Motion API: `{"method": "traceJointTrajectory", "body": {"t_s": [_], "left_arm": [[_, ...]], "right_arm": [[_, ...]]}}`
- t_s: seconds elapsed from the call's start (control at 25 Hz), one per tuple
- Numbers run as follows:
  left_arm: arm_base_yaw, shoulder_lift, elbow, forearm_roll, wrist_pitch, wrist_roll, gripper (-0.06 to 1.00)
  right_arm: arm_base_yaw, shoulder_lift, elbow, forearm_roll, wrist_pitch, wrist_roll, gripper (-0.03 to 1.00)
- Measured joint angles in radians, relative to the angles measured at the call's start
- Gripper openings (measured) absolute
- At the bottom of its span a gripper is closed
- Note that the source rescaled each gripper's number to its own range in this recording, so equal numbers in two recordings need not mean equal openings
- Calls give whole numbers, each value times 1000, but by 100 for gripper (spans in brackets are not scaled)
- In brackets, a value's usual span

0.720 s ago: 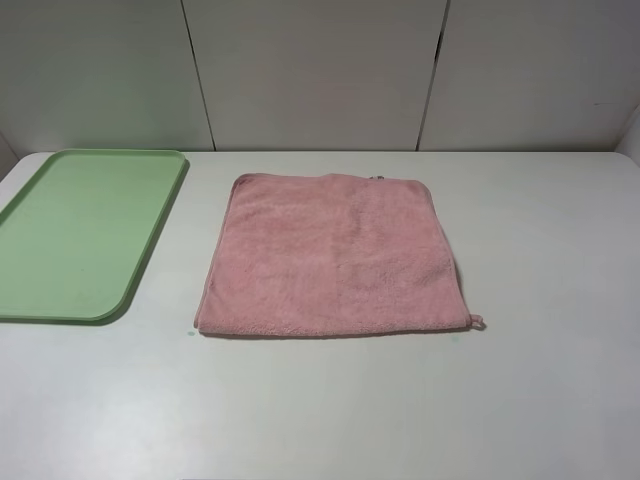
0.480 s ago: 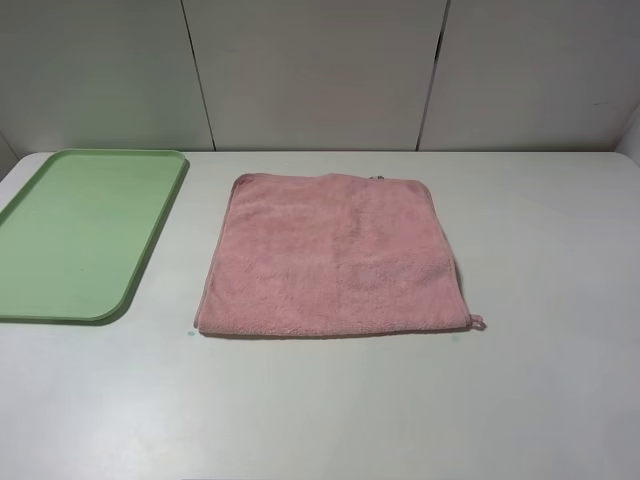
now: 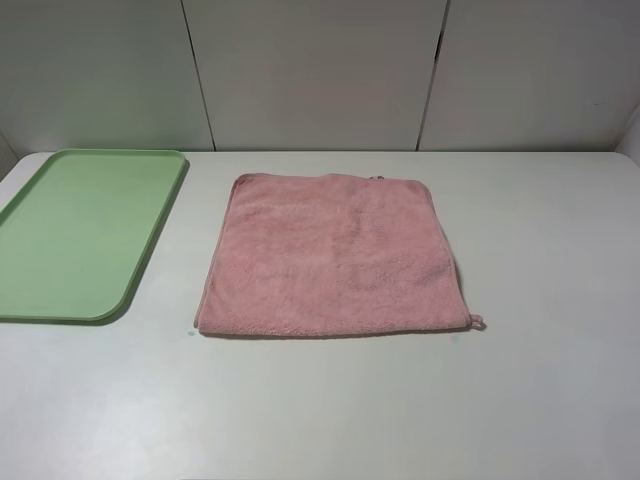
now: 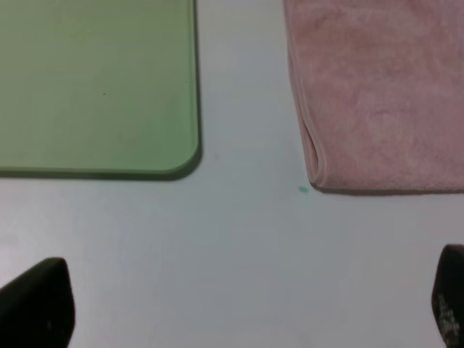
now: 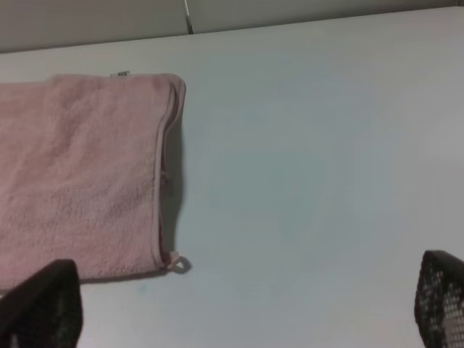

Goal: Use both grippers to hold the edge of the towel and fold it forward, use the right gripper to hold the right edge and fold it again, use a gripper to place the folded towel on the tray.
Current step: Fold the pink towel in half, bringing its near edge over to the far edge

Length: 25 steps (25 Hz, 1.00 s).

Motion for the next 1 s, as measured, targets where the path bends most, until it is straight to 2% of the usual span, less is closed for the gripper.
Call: {"method": "traceJointTrajectory", "body": {"t_s": [1.0], "left_arm": [[0, 0, 0, -1, 0, 0, 100]], "right_arm": [[0, 0, 0, 17, 0, 0, 100]]}}
